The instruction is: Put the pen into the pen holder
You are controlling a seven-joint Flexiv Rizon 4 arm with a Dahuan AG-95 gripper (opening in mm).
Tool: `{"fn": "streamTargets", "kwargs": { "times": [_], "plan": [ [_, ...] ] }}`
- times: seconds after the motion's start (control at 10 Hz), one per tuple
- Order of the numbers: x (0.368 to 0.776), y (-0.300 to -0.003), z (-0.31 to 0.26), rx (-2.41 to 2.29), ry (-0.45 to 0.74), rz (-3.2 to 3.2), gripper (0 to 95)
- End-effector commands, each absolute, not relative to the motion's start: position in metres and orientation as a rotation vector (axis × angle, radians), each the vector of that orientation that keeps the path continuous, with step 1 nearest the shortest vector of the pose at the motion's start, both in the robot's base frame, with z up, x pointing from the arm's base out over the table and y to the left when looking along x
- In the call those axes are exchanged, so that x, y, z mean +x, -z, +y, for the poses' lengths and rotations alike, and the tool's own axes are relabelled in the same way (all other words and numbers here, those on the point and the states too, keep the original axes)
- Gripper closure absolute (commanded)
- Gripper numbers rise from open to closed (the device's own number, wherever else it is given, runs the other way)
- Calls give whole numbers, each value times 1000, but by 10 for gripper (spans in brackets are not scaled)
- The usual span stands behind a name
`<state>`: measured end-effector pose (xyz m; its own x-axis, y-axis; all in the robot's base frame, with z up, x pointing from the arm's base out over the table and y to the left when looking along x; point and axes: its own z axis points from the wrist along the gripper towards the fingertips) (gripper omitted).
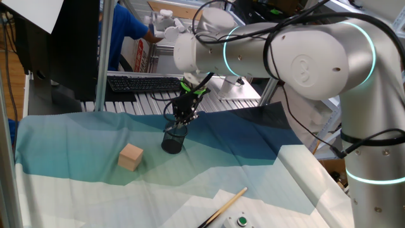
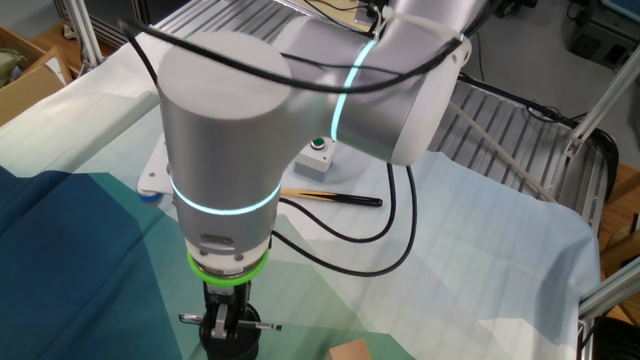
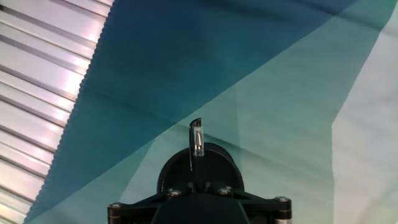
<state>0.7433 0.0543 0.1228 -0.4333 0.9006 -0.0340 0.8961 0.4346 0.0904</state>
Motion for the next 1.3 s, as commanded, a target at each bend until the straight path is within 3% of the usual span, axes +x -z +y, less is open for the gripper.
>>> {"fn": "streamTargets", "kwargs": {
  "times": [0.1,1.3],
  "plan": [
    [743,-131,50,1602,-80,2593,950],
    [761,-147,35,1313,-20,2503,950]
  ]
}}
